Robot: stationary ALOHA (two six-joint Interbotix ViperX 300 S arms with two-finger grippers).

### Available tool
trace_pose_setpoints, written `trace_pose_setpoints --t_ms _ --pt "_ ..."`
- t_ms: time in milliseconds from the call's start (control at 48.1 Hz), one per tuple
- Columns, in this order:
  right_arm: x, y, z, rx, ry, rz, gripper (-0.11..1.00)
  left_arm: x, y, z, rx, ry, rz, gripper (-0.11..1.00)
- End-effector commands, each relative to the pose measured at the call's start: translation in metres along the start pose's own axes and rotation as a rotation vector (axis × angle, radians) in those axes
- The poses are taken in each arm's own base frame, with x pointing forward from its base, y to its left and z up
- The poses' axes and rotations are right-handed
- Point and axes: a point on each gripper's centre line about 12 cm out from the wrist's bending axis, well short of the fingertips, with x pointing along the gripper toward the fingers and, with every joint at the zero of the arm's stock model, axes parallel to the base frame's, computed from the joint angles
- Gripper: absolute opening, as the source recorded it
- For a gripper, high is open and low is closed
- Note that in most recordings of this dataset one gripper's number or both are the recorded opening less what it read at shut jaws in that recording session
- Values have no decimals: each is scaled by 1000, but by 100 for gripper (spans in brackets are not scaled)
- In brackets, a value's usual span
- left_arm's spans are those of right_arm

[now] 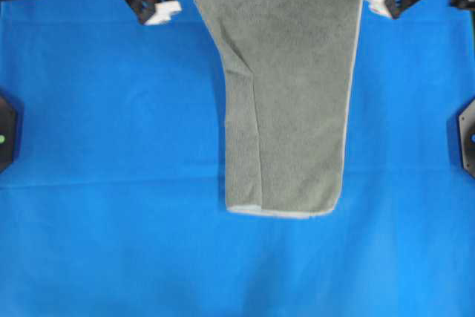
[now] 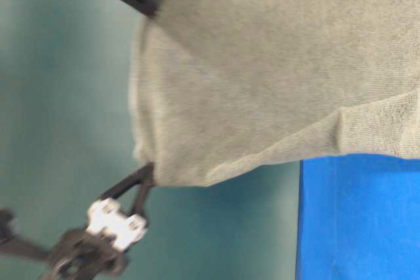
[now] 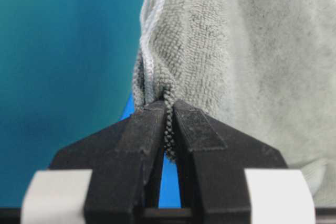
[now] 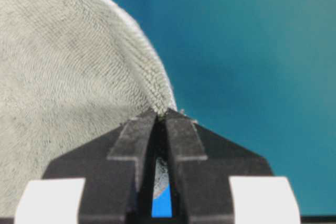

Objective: Fold a large towel.
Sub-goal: 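Fold the top half of the strip down over the bottom half, then open both grippers and withdraw them sideways from the towel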

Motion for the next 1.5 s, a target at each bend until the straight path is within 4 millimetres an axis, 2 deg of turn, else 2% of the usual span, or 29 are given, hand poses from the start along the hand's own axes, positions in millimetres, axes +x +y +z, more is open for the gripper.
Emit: trace_pose_setpoints --t_ms 0,125,249,395,603,707,831,998,1351,1392,1475 --pt "-13 0 1 23 -5 -7 5 -19 -7 10 7 -46 -13 3" --pt "-24 21 -11 47 52 40 5 -31 -32 0 3 -16 -85 3" --pt "-33 51 -22 21 104 122 5 -40 -72 -10 20 31 -202 3" --pt "-49 91 -40 -16 196 229 5 -40 -122 -41 34 126 -334 3" --pt "-62 148 -86 -32 394 376 5 -31 -186 -96 99 282 -479 3" --pt "-61 172 -110 -32 481 424 5 -27 -215 -111 119 300 -533 3" --pt "-56 200 -135 -25 542 480 5 -23 -241 -129 111 327 -572 3" --pt "-49 219 -153 6 574 530 5 -14 -253 -142 38 361 -566 3" --pt "-49 227 -151 37 555 579 5 -10 -255 -140 -2 358 -560 4" --pt "-49 228 -150 38 552 583 6 -10 -256 -140 -1 356 -561 9" --pt "-50 231 -147 43 540 600 6 -10 -255 -139 -2 357 -559 30"
